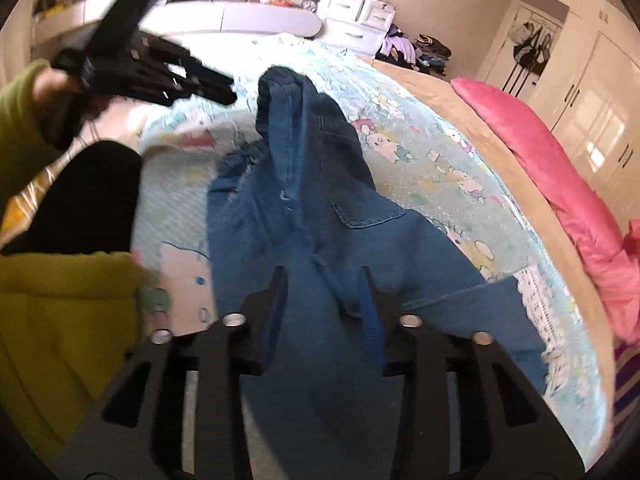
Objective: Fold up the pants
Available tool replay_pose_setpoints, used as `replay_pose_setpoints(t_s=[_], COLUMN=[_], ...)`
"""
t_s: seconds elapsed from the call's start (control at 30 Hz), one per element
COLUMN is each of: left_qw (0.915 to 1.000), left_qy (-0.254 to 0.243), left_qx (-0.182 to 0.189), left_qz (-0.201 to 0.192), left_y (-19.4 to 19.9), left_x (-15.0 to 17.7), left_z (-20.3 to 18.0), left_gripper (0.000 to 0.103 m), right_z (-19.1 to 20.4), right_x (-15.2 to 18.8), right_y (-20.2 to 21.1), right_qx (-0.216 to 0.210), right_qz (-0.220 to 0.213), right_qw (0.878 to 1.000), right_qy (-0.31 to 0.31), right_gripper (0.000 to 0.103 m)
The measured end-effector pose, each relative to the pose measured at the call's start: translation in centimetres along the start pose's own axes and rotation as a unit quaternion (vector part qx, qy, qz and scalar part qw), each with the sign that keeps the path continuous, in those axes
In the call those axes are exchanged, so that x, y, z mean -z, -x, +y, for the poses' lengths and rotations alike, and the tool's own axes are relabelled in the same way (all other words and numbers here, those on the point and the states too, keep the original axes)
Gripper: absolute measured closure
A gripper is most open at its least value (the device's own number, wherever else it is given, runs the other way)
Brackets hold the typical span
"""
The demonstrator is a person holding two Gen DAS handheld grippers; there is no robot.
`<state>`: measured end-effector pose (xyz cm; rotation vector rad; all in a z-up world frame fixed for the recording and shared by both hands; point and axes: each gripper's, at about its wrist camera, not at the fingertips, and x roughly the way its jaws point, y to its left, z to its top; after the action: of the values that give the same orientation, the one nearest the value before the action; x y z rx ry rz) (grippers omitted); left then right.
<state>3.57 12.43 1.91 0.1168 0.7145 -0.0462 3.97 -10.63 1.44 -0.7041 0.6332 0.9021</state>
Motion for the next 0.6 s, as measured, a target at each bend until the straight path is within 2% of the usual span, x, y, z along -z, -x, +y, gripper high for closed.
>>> replay_pose_setpoints(t_s=[0.07, 0.13, 0.17, 0.23, 0.33, 0.37, 0.4, 0.43, 0.47, 0.5, 0.6], left_qw=[0.9999, 0.9998, 0.9998, 0.9993, 0.9988, 0.999, 0.9992, 0.9995, 0.9997, 0.9998, 0.9999], left_qy=[-0.01, -0.018, -0.02, -0.03, -0.039, -0.037, -0.033, -0.025, -0.018, -0.014, -0.01], left_qx=[-0.004, -0.004, -0.006, -0.023, -0.029, -0.023, -0.017, -0.006, -0.002, -0.007, -0.005], left_qz=[-0.003, 0.0, 0.0, 0.005, -0.005, -0.013, -0.017, -0.017, -0.013, -0.01, -0.01], left_y=[-0.2, -0.9, -1.4, -2.4, -3.5, -3.8, -4.0, -4.4, -4.8, -5.2, -5.9], left_x=[-0.5, -1.0, -1.3, -2.0, -3.3, -3.7, -4.1, -4.6, -5.1, -5.4, -6.3], left_z=[-0.3, -0.5, -0.5, -0.5, -0.5, -0.5, -0.4, -0.4, -0.4, -0.3, -0.4], left_gripper=[0.045, 0.042, 0.033, 0.026, 0.026, 0.029, 0.037, 0.069, 0.092, 0.092, 0.093], right_z=[0.1, 0.1, 0.0, -0.5, -1.3, -1.7, -2.2, -2.7, -3.2, -3.9, -6.0], right_x=[-0.1, -0.4, -0.5, -0.8, -1.2, -1.2, -1.3, -1.4, -1.4, -1.3, -0.9], right_y=[-1.0, -2.1, -2.6, -4.0, -5.3, -5.5, -5.6, -5.6, -5.7, -5.6, -4.8], right_qx=[-0.003, 0.005, 0.007, 0.007, -0.001, -0.004, -0.008, -0.011, -0.013, -0.015, -0.021], right_qz=[0.012, 0.019, 0.024, 0.034, 0.042, 0.042, 0.039, 0.036, 0.034, 0.03, 0.014], right_qw=[1.0, 1.0, 1.0, 0.999, 0.999, 0.998, 0.998, 0.997, 0.996, 0.995, 0.989], right_qy=[0.005, 0.009, 0.007, -0.004, -0.028, -0.038, -0.053, -0.065, -0.077, -0.094, -0.145], right_gripper=[0.069, 0.069, 0.069, 0.069, 0.069, 0.069, 0.076, 0.083, 0.097, 0.102, 0.103])
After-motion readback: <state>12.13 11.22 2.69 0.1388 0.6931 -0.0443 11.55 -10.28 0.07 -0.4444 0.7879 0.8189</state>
